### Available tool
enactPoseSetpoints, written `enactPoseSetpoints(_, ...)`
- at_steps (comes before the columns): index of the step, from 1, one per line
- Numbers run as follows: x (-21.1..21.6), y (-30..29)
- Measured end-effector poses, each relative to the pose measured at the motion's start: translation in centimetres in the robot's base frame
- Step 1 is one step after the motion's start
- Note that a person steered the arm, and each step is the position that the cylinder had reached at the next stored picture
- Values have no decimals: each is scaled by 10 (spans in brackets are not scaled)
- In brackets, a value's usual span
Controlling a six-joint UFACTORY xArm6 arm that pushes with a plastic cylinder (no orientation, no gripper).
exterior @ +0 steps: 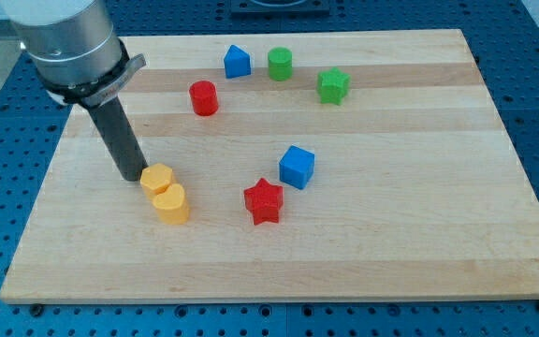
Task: Push the yellow hexagon away from the yellow heart
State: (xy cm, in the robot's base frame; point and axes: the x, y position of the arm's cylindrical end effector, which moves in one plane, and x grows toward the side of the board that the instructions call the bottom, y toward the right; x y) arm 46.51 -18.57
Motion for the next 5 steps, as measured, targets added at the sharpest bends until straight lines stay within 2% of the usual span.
enactPoseSetpoints(1, 2, 0)
enactPoseSetpoints(3, 43, -14)
enactPoseSetpoints(5, 67, -22)
